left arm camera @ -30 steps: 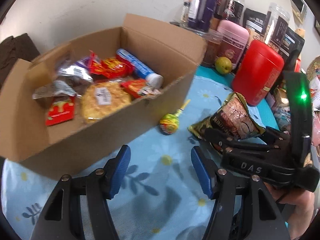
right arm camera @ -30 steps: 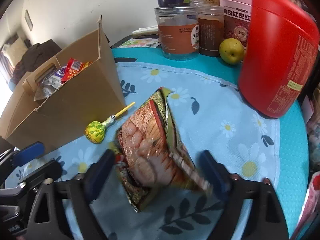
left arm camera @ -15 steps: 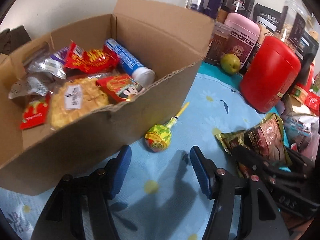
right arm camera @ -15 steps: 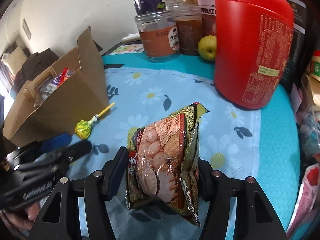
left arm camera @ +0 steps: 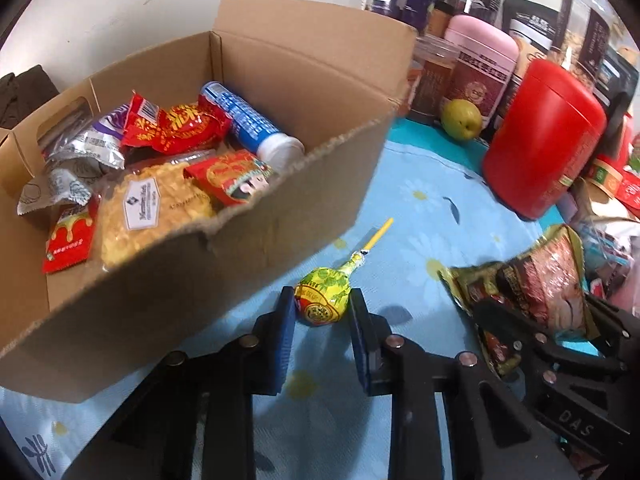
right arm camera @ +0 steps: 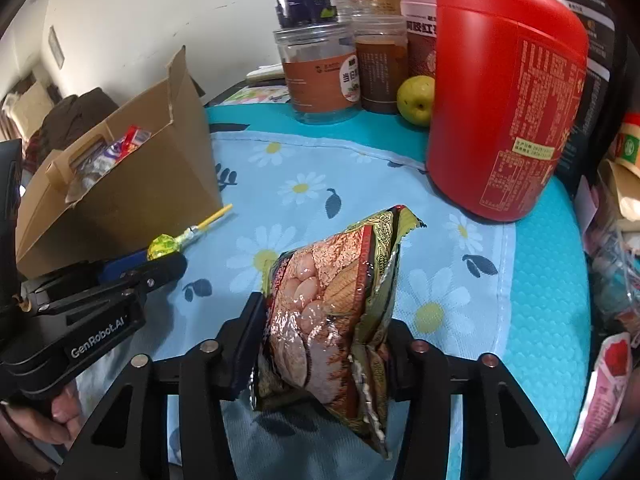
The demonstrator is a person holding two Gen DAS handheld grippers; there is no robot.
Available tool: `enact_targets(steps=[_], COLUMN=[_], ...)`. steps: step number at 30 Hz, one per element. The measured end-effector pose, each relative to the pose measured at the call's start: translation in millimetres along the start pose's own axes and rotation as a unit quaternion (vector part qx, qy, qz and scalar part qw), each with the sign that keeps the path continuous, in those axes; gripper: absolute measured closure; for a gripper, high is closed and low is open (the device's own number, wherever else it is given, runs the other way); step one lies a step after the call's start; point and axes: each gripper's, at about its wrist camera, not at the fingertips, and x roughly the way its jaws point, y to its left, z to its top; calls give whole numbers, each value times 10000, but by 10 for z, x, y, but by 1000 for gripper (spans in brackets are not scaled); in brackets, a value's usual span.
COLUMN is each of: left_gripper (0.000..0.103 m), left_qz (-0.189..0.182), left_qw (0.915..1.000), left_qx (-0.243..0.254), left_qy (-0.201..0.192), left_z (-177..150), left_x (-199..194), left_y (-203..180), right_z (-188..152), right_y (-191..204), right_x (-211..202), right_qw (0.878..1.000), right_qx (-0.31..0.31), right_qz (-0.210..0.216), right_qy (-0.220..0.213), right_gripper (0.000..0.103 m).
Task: Organize snacks
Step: 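Grasp the brown-red snack pack with the right gripper while the left gripper grasps the yellow-green lollipop, then lift the snack pack with the right gripper while the left gripper lifts the lollipop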
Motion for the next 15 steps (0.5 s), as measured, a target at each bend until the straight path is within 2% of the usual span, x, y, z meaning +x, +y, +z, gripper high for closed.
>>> enact_targets(steps=[6,15], left_gripper=[77,77], left_qz=[-95,-245], left_qw=[9997,9989], left_qx=[138,218], left_qy=[175,329], left_z=[-237,-720], left_x=[-170,-536], left_y=[-83,-164], right_z=[-161,-576], right_y=[53,235], right_x=[-121,-407], right_qw=[9997,9981], right_qx=[-44,-272], right_qz=[192,408], right_qy=[127,366], right_gripper=[58,58])
